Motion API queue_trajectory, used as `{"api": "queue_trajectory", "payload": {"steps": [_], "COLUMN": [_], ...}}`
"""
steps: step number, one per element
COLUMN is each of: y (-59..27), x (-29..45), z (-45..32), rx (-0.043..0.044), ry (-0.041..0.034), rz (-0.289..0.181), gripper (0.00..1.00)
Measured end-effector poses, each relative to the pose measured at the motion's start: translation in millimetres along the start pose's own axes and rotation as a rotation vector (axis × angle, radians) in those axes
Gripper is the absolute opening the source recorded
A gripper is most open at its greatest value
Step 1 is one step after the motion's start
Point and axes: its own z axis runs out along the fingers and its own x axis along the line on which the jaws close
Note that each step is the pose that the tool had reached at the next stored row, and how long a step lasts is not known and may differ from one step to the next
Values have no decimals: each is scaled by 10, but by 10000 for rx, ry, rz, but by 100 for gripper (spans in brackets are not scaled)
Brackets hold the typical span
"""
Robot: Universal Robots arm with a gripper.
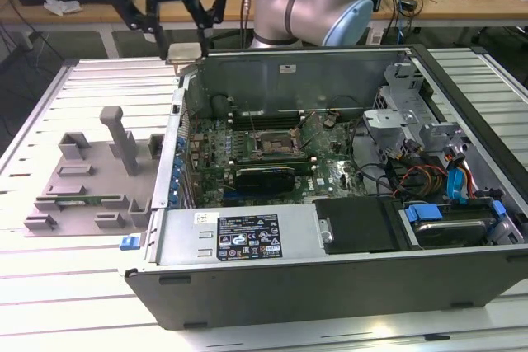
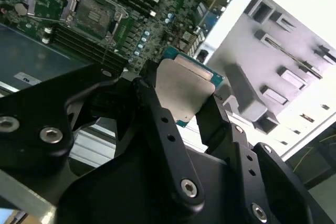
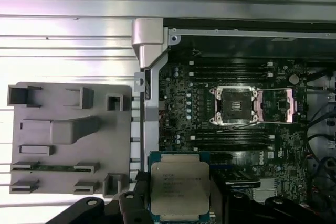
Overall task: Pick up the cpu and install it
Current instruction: 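Pick up the cpu and move it towards the insertion slot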
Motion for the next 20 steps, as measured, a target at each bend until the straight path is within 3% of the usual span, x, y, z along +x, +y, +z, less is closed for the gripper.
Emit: {"api": "queue_trajectory", "payload": {"steps": [2, 4, 9, 13, 18, 20], "y": [0, 1, 3, 70, 167, 195], "x": [-139, -233, -593, -906, -1005, -1065], "z": [7, 12, 33, 137, 253, 333], "rx": [1, 0, 2, 8, 12, 15], "ry": [1, 1, 11, 78, 90, 95], "rz": [0, 0, -1, 1, 2, 1], "gripper": [55, 55, 55, 55, 55, 55]}}
